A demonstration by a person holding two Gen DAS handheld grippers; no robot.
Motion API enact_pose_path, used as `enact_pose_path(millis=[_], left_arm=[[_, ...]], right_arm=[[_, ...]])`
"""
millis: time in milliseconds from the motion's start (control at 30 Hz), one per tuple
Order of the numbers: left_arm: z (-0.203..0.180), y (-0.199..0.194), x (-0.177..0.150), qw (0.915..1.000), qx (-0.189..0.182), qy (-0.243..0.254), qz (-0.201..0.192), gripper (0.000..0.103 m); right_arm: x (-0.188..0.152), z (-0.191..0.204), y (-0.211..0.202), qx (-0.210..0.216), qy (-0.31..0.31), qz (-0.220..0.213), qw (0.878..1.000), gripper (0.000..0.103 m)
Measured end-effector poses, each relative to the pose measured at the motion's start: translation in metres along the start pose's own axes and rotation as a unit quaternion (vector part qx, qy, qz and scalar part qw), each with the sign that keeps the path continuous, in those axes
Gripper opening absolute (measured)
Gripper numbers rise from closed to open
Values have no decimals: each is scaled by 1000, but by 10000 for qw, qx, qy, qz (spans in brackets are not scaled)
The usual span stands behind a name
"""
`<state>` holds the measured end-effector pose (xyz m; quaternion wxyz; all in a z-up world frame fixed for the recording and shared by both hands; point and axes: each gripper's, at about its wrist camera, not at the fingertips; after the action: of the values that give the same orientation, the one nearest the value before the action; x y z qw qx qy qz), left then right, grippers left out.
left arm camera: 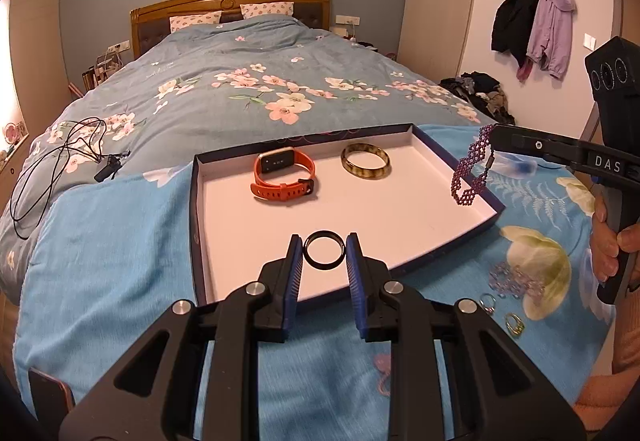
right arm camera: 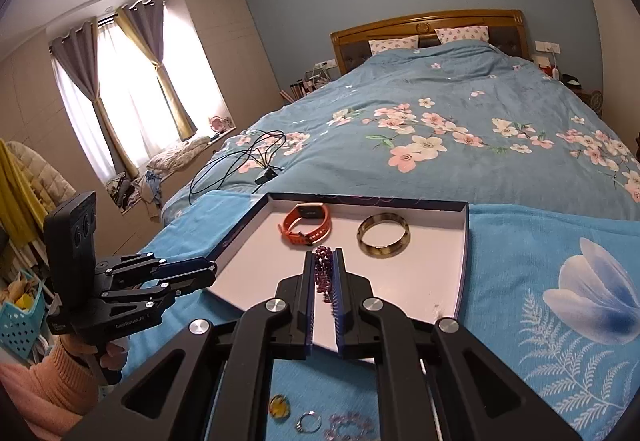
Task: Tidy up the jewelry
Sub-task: 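Carry the black ring with the left tool while the right tool carries the purple bracelet into the box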
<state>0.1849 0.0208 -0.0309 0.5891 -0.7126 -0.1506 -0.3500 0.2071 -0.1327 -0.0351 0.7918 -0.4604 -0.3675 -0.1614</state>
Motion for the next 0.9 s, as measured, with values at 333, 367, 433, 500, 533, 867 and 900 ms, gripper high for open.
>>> enact_pose_path(millis=[333, 367, 433, 500, 533, 867, 900], left_arm=[[5, 22, 15, 9999, 36, -92, 122, 22], [5, 24, 17, 9999, 43, -93, 130, 22], [6, 29, 21, 9998, 43, -118, 150, 22], [8, 33, 23, 9998, 55, -137, 163, 22], [8, 35, 24, 9997, 58, -155, 178, 22], [12, 55, 34, 9991, 110, -215, 355, 22], [12, 56, 35, 9990, 110, -226, 372, 22]], right_arm=[[11, -14, 24, -131, 166, 103, 9997, 7], [12, -15, 26, -145, 176, 109, 9997, 7], [15, -18, 29, -176, 191, 120, 9996, 7], [16, -20, 33, -200, 202, 141, 9995, 7], [17, -21, 35, -224, 204, 151, 9994, 7], [24, -30, 54, -365, 262, 280, 9986, 7], [24, -31, 56, -376, 267, 296, 9985, 7]])
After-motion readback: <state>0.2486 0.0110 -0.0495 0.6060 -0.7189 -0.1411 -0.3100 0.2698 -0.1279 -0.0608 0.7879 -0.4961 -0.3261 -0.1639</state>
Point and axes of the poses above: each gripper's, at about its wrist camera, not at the fingertips, and y roughly the way its jaws point, z to its left, x to its top, and after that the axes turned 7 degrees about z, right-handed
